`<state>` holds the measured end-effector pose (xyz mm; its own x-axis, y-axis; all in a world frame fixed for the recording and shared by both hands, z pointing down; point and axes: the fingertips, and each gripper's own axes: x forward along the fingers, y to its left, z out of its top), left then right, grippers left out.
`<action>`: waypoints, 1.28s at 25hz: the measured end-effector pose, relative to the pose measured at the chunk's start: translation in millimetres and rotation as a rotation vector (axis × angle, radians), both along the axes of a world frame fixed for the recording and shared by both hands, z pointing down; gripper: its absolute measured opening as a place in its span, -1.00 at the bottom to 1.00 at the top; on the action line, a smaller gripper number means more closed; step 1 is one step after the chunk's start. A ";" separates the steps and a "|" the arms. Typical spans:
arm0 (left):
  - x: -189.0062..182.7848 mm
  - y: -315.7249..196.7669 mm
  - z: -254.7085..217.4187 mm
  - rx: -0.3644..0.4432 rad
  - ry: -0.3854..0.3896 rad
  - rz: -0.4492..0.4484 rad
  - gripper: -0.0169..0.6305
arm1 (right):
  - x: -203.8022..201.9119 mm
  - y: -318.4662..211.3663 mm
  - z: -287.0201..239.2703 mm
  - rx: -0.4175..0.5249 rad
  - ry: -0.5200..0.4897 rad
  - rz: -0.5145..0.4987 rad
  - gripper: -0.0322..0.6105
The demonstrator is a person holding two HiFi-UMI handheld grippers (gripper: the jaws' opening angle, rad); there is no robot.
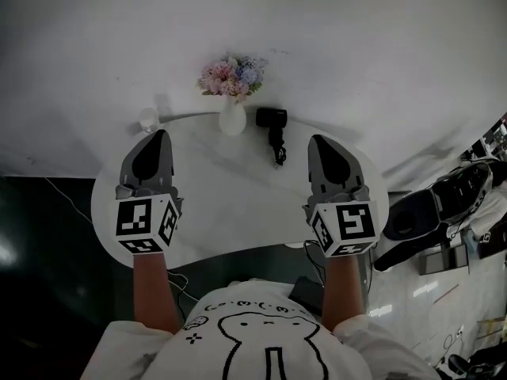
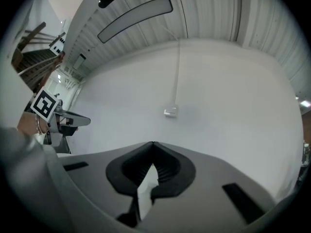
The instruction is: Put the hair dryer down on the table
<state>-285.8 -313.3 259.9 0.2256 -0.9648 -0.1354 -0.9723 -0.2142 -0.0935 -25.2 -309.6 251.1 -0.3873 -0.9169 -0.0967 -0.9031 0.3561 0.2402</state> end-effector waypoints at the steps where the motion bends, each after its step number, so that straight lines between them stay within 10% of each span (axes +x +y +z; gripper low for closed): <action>1: 0.9 0.3 -2.4 0.004 0.010 0.001 -0.89 | 1.3 -0.1 -3.2 0.010 -0.005 -0.014 -0.90; 32: 48.6 19.3 -52.4 0.130 -0.086 -0.039 -0.89 | 52.3 11.8 -34.2 0.117 -0.008 -0.052 -0.90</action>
<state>-237.2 -294.0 207.5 0.2041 -0.9488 -0.2411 -0.9669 -0.1568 -0.2014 27.0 -297.8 216.9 -0.4332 -0.8777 -0.2048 -0.8859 0.3728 0.2760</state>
